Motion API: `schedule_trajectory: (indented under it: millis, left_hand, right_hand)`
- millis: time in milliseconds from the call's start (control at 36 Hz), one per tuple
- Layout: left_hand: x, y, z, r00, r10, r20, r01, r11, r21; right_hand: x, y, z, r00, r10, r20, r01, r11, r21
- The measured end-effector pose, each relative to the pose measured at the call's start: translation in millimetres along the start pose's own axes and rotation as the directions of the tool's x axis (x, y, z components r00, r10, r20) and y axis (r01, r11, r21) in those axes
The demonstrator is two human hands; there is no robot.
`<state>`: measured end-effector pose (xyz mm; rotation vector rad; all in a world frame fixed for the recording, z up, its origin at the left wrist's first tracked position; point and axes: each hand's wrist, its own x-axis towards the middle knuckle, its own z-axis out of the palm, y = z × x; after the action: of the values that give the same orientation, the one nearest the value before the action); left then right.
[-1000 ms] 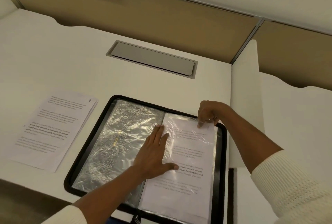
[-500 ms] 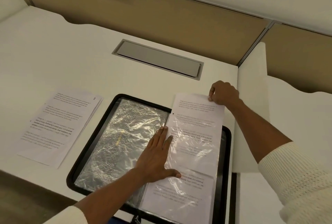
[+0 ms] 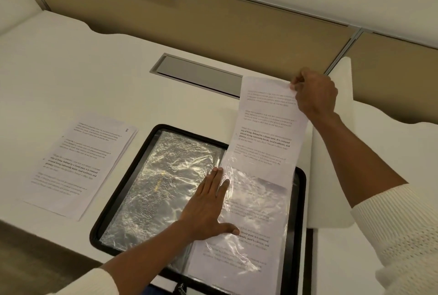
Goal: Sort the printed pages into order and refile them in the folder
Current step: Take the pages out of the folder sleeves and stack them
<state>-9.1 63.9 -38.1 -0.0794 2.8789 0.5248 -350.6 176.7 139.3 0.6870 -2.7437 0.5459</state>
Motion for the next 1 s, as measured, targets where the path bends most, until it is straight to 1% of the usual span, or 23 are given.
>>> schedule_trajectory:
  millis: [83,194,278,361,417,472,528,583,667,694,722,778,889,944,1000]
  left_hand:
    - [-1,1,0,1.0,-0.003,-0.001,0.003,1.0,-0.016]
    - [-2,1,-2,1.0,-0.002,-0.008,0.002,0.999,-0.039]
    - [-3,-3,-5,0.999,-0.014,-0.041,0.006,0.984,-0.179]
    - [-2,-10,-13,0.983,-0.097,-0.153,0.031,0.922,-0.385]
    - [0,-18,-24,0.942,-0.2,-0.268,0.032,0.852,-0.522]
    - [2,-29,-38,0.879,-0.307,-0.364,0.021,0.789,-0.614]
    - [3,-44,-58,0.808,-0.423,-0.411,0.021,0.716,-0.697]
    - [0,-59,-81,0.745,-0.522,-0.416,0.022,0.642,-0.766]
    - [-14,-80,-115,0.681,-0.636,-0.363,0.016,0.508,-0.861]
    - [-19,-88,-126,0.672,-0.657,-0.341,0.003,0.463,-0.886]
    - [-26,-96,-135,0.671,-0.667,-0.325,-0.006,0.434,-0.901]
    - [-43,-111,-153,0.686,-0.655,-0.317,-0.026,0.414,-0.91]
    - [-81,-133,-181,0.709,-0.644,-0.289,-0.107,0.307,-0.946]
    - [-93,-138,-188,0.71,-0.651,-0.269,-0.1,0.285,-0.953]
    - [-108,-153,-196,0.698,-0.67,-0.252,-0.086,0.272,-0.959]
  right_hand:
    - [1,-11,-15,0.99,-0.102,-0.095,0.108,0.992,0.057]
    - [1,-28,-34,0.938,-0.242,-0.247,0.274,0.956,0.107]
    - [-2,-45,-49,0.895,-0.316,-0.315,0.378,0.912,0.158]
    - [-10,-63,-60,0.854,-0.39,-0.344,0.476,0.852,0.216]
    - [-18,-74,-64,0.839,-0.432,-0.33,0.518,0.819,0.247]
    - [-25,-84,-65,0.832,-0.466,-0.3,0.544,0.791,0.279]
    - [-32,-96,-65,0.824,-0.494,-0.278,0.564,0.763,0.316]
    - [-38,-109,-64,0.818,-0.514,-0.257,0.575,0.733,0.363]
    - [-45,-132,-60,0.824,-0.52,-0.224,0.561,0.694,0.452]
    - [-46,-141,-59,0.832,-0.514,-0.209,0.544,0.683,0.487]
    - [-47,-149,-57,0.844,-0.502,-0.188,0.517,0.671,0.531]
    - [-47,-166,-51,0.874,-0.468,-0.132,0.44,0.645,0.624]
    - [-45,-204,-31,0.906,-0.422,-0.001,0.277,0.593,0.756]
    - [-48,-217,-20,0.927,-0.374,0.038,0.189,0.552,0.812]
    - [-54,-237,-3,0.954,-0.293,0.064,0.091,0.487,0.869]
